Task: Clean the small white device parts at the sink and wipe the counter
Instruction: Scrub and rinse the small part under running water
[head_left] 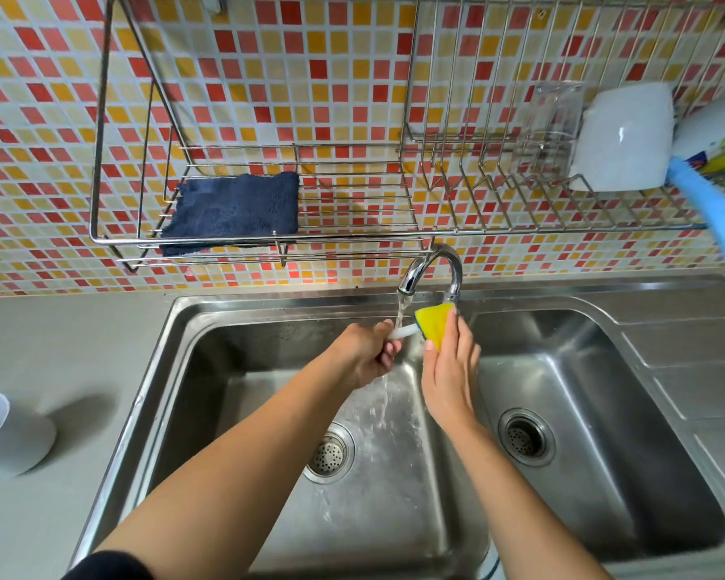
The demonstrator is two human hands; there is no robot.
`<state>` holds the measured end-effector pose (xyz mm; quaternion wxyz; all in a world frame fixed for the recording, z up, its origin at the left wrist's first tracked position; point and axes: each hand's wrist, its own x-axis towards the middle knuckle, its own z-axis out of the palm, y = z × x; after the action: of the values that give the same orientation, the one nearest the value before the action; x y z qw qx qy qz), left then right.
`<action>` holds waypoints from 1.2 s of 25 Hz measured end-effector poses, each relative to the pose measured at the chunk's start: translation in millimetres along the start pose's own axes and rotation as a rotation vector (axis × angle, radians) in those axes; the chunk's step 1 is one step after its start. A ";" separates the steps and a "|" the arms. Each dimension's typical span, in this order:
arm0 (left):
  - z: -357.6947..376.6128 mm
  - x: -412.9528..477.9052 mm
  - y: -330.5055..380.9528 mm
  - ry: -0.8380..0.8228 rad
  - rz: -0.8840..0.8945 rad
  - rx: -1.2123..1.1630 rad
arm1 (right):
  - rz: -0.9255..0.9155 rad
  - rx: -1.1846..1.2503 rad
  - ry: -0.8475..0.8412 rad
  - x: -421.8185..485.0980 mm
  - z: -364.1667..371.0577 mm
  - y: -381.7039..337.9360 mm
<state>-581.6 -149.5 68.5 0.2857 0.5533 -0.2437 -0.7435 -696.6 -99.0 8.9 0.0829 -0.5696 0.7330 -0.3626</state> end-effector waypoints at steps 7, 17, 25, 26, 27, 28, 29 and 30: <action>-7.7 -1.9 0.2 -0.080 -0.146 -0.130 | -0.046 -0.098 -0.053 7.0 -3.2 -5.7; -9.3 -2.1 3.6 -0.065 -0.135 -0.245 | -0.165 -0.102 -0.147 9.4 -0.2 -8.2; -6.4 0.9 5.1 -0.023 -0.095 -0.178 | -0.104 0.012 -0.094 15.0 1.2 -5.7; -6.8 1.5 5.1 -0.001 -0.074 -0.145 | -0.139 -0.006 -0.125 14.8 0.1 -5.2; -6.9 2.1 4.8 0.016 -0.050 -0.109 | -0.178 -0.021 -0.152 14.7 -0.1 -2.3; -6.4 2.4 4.0 0.028 -0.020 -0.067 | -0.171 -0.029 -0.149 15.3 -1.5 -1.5; -5.5 2.5 2.6 0.038 0.025 -0.022 | -0.133 -0.015 -0.114 16.7 -2.1 -1.3; -4.3 4.0 0.6 0.054 0.097 0.034 | -0.107 -0.014 -0.089 17.5 -2.1 0.6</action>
<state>-578.3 -152.9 65.0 0.3184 0.5655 -0.2752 -0.7093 -704.1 -113.7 15.2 0.0920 -0.6240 0.6996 -0.3356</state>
